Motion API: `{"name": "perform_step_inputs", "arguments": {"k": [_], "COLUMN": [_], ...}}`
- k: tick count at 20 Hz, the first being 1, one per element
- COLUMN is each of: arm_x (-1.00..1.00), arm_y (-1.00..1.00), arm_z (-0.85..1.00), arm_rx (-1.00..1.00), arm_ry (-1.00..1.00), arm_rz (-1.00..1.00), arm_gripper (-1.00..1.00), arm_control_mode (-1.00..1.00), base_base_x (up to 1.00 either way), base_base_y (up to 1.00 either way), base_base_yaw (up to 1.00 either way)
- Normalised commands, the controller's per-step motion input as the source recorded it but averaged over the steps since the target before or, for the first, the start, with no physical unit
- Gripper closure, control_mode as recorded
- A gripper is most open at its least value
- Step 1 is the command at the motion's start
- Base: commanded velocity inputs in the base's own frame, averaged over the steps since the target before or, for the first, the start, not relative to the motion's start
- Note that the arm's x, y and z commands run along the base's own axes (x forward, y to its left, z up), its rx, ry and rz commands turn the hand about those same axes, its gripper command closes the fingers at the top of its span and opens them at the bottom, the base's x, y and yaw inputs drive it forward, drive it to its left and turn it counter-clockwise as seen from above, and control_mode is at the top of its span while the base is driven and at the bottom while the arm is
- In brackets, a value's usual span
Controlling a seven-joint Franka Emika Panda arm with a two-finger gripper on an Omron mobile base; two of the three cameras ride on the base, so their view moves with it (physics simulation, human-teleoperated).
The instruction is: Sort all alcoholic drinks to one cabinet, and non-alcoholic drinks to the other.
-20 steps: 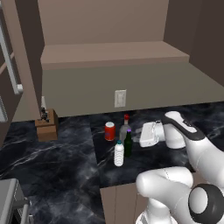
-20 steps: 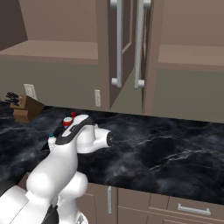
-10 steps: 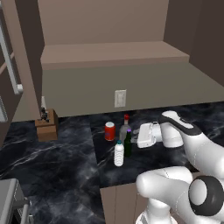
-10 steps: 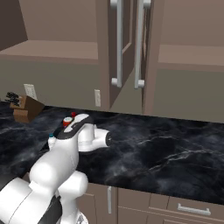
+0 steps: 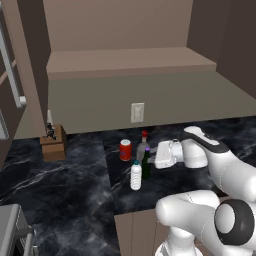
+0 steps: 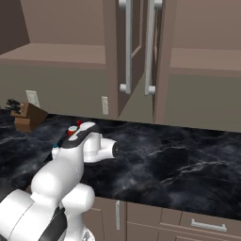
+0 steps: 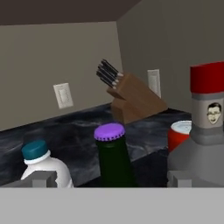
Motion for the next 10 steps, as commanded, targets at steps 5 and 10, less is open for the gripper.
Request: {"name": "perform_step_inputs", "arguments": {"k": [5, 10], "arm_x": [0.00, 0.00], "arm_y": [0.09, 0.14], "arm_z": [0.00, -0.02], "arm_rx": [0.01, 0.00], "arm_ry": [0.00, 0.00], "arm_rz": [0.00, -0.01], "arm_gripper": [-1.00, -1.00], "arm_control_mode": [-1.00, -1.00], "base_base_x": [0.00, 0.00], "base_base_y": [0.00, 0.00], "base_base_yaw": [0.00, 0.00]}}
